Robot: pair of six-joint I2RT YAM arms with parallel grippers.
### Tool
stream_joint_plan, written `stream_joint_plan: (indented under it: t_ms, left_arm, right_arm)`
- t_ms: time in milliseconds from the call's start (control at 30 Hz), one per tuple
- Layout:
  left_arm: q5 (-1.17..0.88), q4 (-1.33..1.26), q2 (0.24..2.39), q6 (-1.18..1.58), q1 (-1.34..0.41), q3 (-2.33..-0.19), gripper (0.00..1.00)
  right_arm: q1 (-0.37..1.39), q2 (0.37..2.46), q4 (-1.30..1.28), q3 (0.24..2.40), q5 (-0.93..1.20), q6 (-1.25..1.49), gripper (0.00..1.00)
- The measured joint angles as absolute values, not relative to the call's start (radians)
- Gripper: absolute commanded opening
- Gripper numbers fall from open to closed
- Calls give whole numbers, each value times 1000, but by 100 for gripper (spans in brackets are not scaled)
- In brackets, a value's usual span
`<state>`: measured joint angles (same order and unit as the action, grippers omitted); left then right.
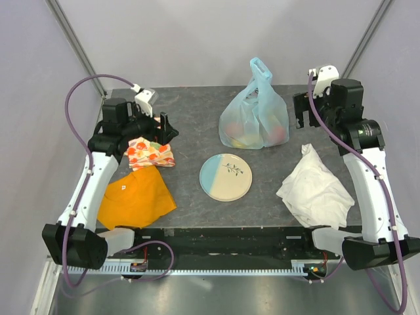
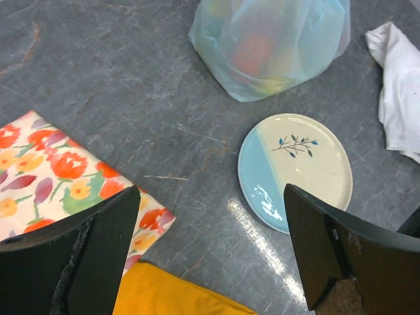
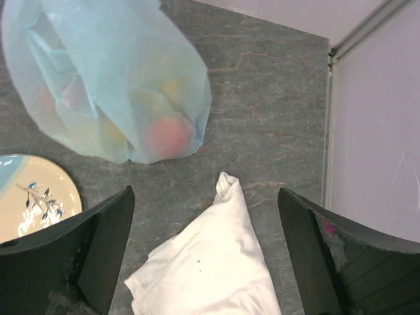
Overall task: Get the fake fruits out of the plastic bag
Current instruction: Adjust the plastic bag at the center of the board.
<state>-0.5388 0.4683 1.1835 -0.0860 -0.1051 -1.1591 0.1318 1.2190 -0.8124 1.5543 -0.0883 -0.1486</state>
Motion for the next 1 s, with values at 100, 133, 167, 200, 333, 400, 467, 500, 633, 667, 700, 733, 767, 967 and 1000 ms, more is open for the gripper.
stream_joint_plan:
  t_ms: [100,133,167,200,333,400,467,500,633,667,700,733,767,967,1000]
  left_arm:
    - [-561,476,1228,-72,-128,-1209,94]
    - [-570,479,1254,-69,-139,-1236,94]
    - [-580,477,1283,-67,-148,-1268,94]
    - [-583,478,1313,-67,-157,-1304,93]
    - [-590,476,1452,-91,-183,-1462,91]
    - [-587,477,1537,-129,-188,-1546,91]
    - [-581,482,1621,-164,-189,-1626,91]
    - [-580,488,1668,-179,-189,-1673,91]
    - [-583,498,1834,-200,-194,-1835,90]
    - [-586,495,1866,-199,-197,-1868,90]
    - [-590,494,1894,-199,-202,-1896,90]
    - [-603,490,1923,-196,-211,-1925,90]
    - [-611,485,1941,-193,-221,-1945,91]
    - [-679,419,2068,-167,-330,-2106,91]
    - [-688,408,2100,-159,-349,-2149,91]
  right_arm:
    - [131,1221,-818,1555,-8,-196,98]
    - [130,1224,-817,1555,48,-225,98]
    - [131,1226,-814,1555,108,-262,98]
    - [134,1228,-807,1555,156,-288,98]
    - [179,1286,-725,1596,236,-321,92]
    - [194,1345,-673,1638,231,-318,91]
    - [201,1400,-615,1660,209,-309,91]
    - [204,1427,-585,1664,193,-304,91]
    - [232,1518,-501,1677,118,-294,91]
    - [243,1535,-480,1679,103,-291,91]
    - [253,1552,-462,1684,91,-287,91]
    - [263,1565,-441,1688,81,-279,91]
    - [271,1575,-418,1690,73,-272,91]
    - [324,1613,-259,1689,-10,-234,92]
    - [331,1621,-235,1689,-28,-228,92]
